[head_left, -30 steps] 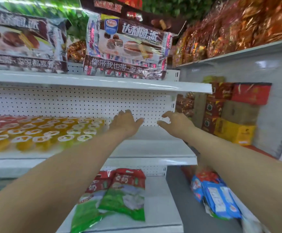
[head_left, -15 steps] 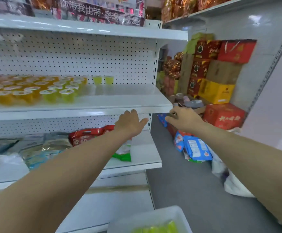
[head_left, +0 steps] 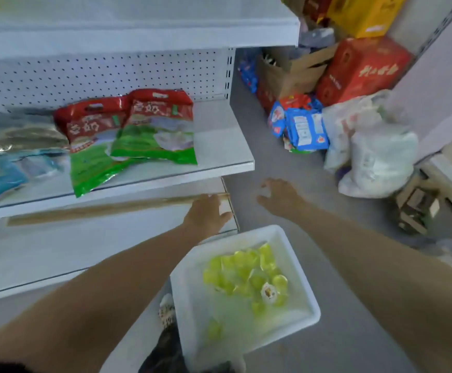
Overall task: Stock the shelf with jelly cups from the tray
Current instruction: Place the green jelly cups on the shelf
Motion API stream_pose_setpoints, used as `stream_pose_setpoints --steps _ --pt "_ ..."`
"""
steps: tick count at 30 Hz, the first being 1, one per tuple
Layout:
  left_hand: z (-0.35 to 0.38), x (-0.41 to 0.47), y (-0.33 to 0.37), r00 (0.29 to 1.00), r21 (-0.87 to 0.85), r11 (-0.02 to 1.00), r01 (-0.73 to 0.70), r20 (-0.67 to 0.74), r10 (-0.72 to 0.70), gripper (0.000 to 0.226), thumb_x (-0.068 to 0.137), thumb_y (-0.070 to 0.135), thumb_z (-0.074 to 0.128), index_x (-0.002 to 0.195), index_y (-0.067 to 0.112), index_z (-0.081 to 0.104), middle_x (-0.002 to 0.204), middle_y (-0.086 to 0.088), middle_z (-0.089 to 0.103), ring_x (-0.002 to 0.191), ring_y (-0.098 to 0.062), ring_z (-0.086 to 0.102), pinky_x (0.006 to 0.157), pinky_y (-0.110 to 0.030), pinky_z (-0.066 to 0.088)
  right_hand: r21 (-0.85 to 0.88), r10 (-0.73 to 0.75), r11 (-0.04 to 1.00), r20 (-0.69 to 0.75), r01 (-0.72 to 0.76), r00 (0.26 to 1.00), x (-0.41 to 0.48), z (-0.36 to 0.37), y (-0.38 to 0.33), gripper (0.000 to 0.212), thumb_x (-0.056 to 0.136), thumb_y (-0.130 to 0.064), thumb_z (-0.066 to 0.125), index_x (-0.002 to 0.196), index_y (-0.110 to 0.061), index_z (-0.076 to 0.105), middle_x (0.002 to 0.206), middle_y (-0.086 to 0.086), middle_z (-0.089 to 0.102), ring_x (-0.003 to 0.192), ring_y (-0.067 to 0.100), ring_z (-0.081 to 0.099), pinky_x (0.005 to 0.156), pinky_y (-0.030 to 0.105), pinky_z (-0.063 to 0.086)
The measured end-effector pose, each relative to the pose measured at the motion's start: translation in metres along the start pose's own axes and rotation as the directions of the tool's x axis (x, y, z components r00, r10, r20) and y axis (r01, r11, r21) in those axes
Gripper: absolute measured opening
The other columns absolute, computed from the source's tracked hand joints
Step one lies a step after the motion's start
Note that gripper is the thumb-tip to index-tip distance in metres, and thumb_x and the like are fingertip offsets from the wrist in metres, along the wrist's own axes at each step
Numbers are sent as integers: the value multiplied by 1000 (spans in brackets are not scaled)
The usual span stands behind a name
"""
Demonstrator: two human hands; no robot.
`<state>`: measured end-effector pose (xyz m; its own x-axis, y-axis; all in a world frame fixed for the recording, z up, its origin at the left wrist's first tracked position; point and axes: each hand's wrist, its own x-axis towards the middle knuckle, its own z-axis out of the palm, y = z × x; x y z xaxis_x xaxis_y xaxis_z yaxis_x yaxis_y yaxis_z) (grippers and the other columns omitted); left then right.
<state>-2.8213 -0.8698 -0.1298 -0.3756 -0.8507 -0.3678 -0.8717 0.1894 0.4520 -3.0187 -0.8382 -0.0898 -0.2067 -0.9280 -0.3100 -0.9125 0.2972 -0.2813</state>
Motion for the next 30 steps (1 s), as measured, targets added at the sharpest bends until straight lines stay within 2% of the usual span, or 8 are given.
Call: stream_pose_setpoints --steps 4,7,12,19,25,30 --pt "59 7 -38 979 -34 996 78 189 -70 59 86 49 67 129 12 51 127 -14 49 118 -32 52 98 -38 43 89 115 987 212 -136 970 2 89 22 52 93 -43 58 133 -10 50 134 14 56 124 30 51 103 37 40" --pt "101 12 -67 942 -58 987 153 312 -127 61 83 44 72 130 12 51 131 -11 49 122 -29 50 99 -35 42 123 154 969 370 -212 916 -6 143 34 49 93 -44 60 132 -15 52 135 6 56 125 25 51 104 32 37" --pt "160 22 -107 873 -54 960 274 433 -225 63 80 45 74 131 16 50 127 -11 50 118 -28 52 96 -35 43 152 270 911 484 -384 833 -9 218 59 50 89 -43 66 131 -20 55 133 4 58 124 21 53 96 31 44" --pt "218 38 -135 837 -87 922 378 459 -300 65 81 45 73 135 19 47 125 -13 49 108 -27 57 82 -27 39 207 346 851 471 -483 811 9 280 80 57 78 -46 77 127 -22 60 132 0 60 125 20 52 100 31 40" --pt "244 45 -137 834 -182 887 424 459 -305 56 80 40 76 130 26 53 125 -12 48 110 -28 56 90 -26 39 296 378 798 435 -526 817 16 316 83 48 77 -36 80 121 -26 65 129 3 58 121 19 54 90 19 33" --pt "256 48 -142 818 -255 824 505 446 -363 47 77 36 79 117 25 60 121 -12 49 110 -27 55 86 -22 37 259 437 785 413 -563 799 18 331 83 54 76 -36 82 125 -26 61 129 8 46 109 23 58 84 21 38"
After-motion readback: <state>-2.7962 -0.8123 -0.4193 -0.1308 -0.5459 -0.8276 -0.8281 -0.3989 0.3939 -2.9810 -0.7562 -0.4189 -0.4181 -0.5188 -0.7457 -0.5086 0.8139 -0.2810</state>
